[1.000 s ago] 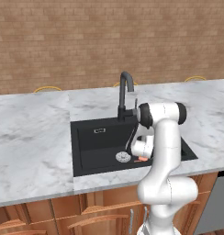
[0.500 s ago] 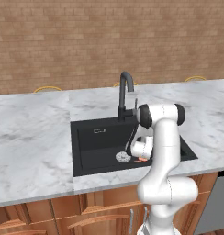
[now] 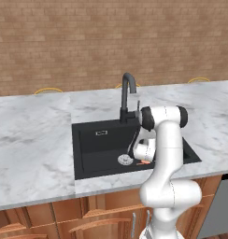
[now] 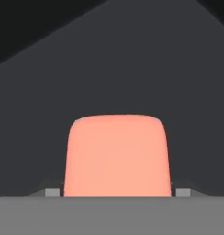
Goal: Pick up the bar soap and bar soap from the sink, and place them back in the cabinet, and close the cabinet door.
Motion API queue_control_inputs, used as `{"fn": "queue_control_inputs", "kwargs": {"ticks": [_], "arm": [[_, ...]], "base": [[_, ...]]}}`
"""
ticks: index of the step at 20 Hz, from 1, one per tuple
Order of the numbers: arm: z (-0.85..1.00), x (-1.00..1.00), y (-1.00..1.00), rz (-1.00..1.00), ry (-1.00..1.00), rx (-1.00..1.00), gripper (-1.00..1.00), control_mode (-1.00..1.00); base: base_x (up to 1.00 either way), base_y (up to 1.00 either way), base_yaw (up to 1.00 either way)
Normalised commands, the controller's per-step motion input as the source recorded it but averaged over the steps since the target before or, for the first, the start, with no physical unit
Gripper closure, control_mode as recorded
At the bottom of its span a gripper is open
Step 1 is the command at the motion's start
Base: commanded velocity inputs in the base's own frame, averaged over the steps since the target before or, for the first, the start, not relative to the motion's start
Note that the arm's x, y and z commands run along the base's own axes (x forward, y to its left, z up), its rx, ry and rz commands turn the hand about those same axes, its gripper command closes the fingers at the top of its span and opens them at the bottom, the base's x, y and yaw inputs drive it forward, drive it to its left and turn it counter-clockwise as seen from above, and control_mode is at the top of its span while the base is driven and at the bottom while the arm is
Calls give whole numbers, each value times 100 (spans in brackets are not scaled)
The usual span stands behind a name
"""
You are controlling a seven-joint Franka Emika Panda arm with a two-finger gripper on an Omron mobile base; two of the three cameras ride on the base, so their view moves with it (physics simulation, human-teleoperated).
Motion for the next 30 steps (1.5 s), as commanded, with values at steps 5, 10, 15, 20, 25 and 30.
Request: {"fn": "queue_control_inputs", "kwargs": {"ticks": [5,10,15,20,25,30], "arm": [[0,0,0,0,0,0,100,-100],[1,1,-2,0,0,0,100,-100],[10,0,-10,3,1,0,100,-100],[33,0,0,5,0,0,100,-100],[50,-1,0,8,0,0,100,-100],[35,-20,6,17,-1,0,100,-100]], "base": [[0,0,0],[0,0,0],[0,0,0],[0,0,0],[0,0,0],[0,0,0]]}}
